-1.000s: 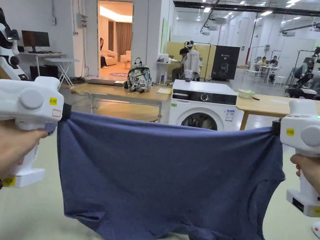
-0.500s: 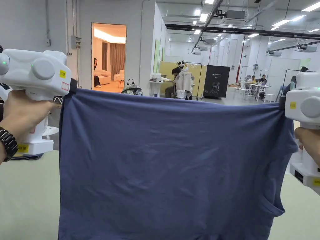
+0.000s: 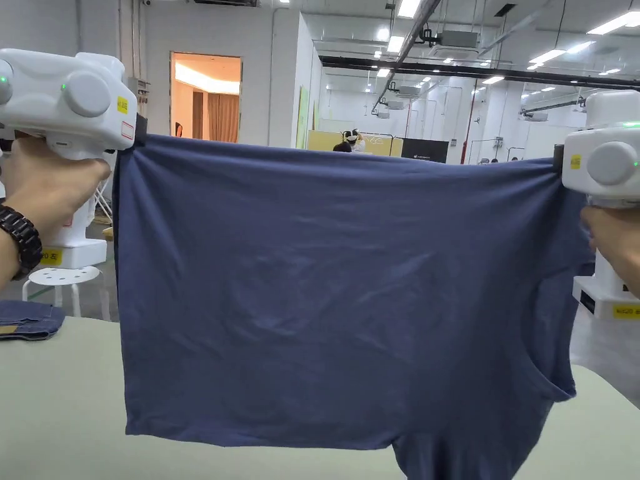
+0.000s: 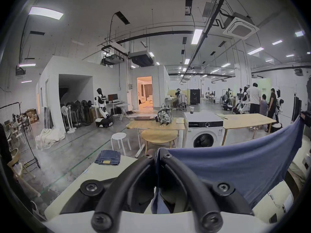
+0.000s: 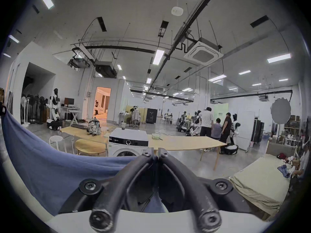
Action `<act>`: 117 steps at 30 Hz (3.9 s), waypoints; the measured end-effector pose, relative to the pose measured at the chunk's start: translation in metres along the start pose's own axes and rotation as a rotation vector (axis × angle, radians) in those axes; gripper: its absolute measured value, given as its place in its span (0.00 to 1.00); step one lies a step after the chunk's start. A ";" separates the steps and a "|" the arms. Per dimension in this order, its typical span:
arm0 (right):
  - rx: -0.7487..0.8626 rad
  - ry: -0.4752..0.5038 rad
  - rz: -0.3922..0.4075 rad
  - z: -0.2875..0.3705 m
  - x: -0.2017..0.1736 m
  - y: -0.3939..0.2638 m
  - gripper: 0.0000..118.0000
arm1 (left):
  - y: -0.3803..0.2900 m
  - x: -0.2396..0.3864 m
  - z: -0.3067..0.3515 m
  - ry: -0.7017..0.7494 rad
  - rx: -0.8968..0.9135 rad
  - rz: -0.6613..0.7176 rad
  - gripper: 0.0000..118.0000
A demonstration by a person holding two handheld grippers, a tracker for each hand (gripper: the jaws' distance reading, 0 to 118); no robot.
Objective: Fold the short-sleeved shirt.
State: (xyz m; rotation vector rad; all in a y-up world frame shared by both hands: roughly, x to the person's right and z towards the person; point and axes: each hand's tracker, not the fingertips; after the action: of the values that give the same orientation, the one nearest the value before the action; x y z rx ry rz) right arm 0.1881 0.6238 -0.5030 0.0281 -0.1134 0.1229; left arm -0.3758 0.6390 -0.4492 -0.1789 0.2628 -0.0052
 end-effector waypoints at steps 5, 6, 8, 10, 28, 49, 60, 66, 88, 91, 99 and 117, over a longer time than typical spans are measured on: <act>0.002 -0.004 0.002 0.003 -0.005 -0.019 0.01 | -0.019 -0.001 -0.008 -0.004 0.003 -0.007 0.00; -0.007 -0.005 0.005 0.004 -0.005 -0.025 0.01 | -0.027 0.000 -0.008 -0.005 0.001 -0.013 0.00; -0.016 -0.004 0.007 0.009 -0.005 -0.042 0.01 | -0.044 0.000 -0.011 -0.011 -0.011 -0.025 0.00; -0.032 -0.002 0.020 0.017 -0.005 -0.060 0.01 | -0.066 0.000 -0.008 -0.020 -0.026 -0.029 0.00; -0.173 0.043 0.088 0.152 0.016 -0.195 0.01 | -0.232 -0.017 0.092 -0.098 -0.160 0.001 0.00; -0.414 0.100 0.072 0.319 0.043 -0.333 0.01 | -0.397 -0.032 0.255 -0.176 -0.306 0.049 0.00; -0.685 0.125 0.087 0.371 0.038 -0.412 0.01 | -0.504 -0.036 0.274 -0.147 -0.607 0.061 0.00; -0.872 0.143 0.117 0.361 0.040 -0.475 0.01 | -0.552 -0.037 0.252 -0.132 -0.760 -0.003 0.00; -0.616 0.147 -0.012 0.329 0.001 -0.417 0.61 | -0.490 0.001 0.227 -0.211 -0.563 0.066 0.30; -0.507 0.161 -0.067 0.328 -0.022 -0.403 0.60 | -0.480 0.021 0.220 -0.209 -0.441 0.027 0.30; -0.316 0.202 -0.114 0.337 -0.073 -0.375 0.02 | -0.455 0.067 0.232 -0.188 -0.175 -0.015 0.08; -0.322 0.251 -0.088 0.342 -0.089 -0.385 0.00 | -0.466 0.029 0.234 -0.185 -0.523 -0.007 0.00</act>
State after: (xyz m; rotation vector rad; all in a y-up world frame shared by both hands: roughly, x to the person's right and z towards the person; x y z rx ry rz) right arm 0.1096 0.2193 -0.1816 -0.3031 0.1192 0.0188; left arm -0.2793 0.2210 -0.1523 -0.6972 0.0735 0.0731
